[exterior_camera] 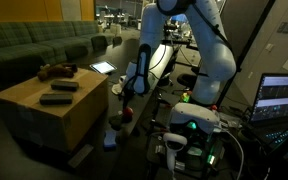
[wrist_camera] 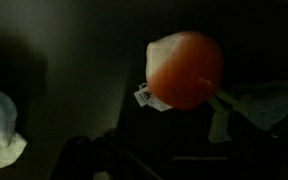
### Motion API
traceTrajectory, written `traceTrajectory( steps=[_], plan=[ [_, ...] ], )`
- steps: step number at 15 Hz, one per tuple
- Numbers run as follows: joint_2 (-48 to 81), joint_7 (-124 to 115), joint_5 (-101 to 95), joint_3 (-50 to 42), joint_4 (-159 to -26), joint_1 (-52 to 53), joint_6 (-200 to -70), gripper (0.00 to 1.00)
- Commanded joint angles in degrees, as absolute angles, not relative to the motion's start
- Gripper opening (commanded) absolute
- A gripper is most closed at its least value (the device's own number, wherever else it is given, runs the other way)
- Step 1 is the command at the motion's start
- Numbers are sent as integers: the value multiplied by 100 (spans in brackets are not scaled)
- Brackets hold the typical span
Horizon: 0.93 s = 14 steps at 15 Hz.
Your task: Place the plastic and the towel from the box onto the table. Move the brown and red toys onto the box. Transfer the black object on the right of the box to the table. Put the blue object from the table onto the box. Pick up the black object from the box and position it on the table. Lastly, take the black object from the left side of the table and place it on the box.
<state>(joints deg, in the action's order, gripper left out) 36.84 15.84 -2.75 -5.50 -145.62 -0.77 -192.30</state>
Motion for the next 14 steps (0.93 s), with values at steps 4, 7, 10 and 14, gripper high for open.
traceTrajectory(
  steps=[4,7,10,14],
  plan=[
    [4377,1169,-351,-636,-14101,94,-19368,100],
    [4559,1148,-322,-747,-13988,216,-19411,100],
    [4738,1160,-340,-821,-13860,234,-19369,100],
    [4972,1160,-369,-826,-13677,179,-19343,100]
  ],
)
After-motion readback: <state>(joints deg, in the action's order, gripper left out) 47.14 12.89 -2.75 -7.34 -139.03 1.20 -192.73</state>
